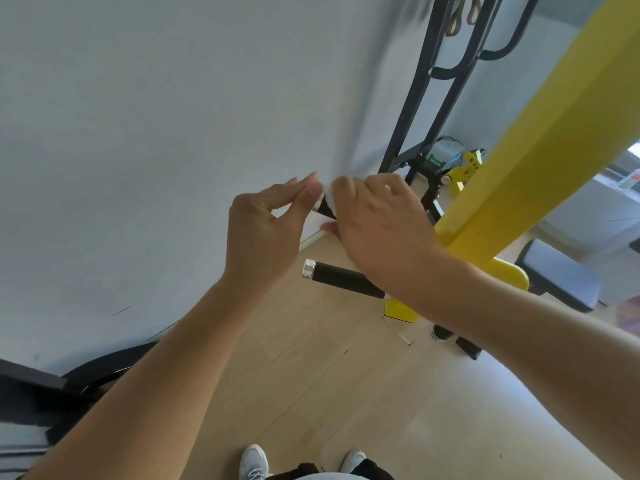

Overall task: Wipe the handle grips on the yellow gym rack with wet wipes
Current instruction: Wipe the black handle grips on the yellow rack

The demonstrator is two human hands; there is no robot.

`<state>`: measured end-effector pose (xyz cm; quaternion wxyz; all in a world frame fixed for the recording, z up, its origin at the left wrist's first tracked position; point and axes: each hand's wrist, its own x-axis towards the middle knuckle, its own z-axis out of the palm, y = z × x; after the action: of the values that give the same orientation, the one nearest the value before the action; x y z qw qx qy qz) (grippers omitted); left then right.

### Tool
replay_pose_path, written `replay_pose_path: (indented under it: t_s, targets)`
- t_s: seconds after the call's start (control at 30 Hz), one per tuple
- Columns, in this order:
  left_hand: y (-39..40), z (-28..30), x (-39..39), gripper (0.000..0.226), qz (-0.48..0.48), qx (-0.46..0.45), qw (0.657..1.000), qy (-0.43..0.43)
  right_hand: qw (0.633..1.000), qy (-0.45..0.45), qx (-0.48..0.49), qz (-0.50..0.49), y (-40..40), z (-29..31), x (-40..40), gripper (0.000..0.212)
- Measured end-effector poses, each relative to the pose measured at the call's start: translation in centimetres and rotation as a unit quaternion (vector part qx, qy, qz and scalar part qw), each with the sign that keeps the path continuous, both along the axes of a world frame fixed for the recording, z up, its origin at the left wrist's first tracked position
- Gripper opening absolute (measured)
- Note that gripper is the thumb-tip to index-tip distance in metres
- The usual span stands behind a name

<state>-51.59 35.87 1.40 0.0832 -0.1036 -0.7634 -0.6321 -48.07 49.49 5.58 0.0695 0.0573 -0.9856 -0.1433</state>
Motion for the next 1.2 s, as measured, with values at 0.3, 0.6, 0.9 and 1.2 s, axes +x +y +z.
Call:
replay_pose_path:
  t_s: [0.3, 0.6, 0.9, 1.2]
  targets:
    - [0.2, -0.1, 0.2, 0.029, -0.005, -0.005, 1.0, -0.002, 0.995, -0.005, 0.093, -0.034, 0.4, 0.0, 1.8, 0.033]
    - [-0.4, -0.1, 0.7, 0.027, 0.018, 0.016, 1.0, -0.007, 0.997, -0.051, 0.063, 0.003, 2.2, 0.7, 3.6, 0.07]
    - [-0.5, -0.4, 0.9, 0.025, 0.023, 0.01, 1.0, -0.007, 0.994, 0.057, -0.018, 0.091, 0.8, -1.9, 0.8, 0.066]
    - [-0.7, 0.0, 1.3, 0.03, 0.032, -0.035, 0.999, 0.018, 0.991, 0.1, 0.092, 0.013, 3.1, -2.5, 3.5, 0.04]
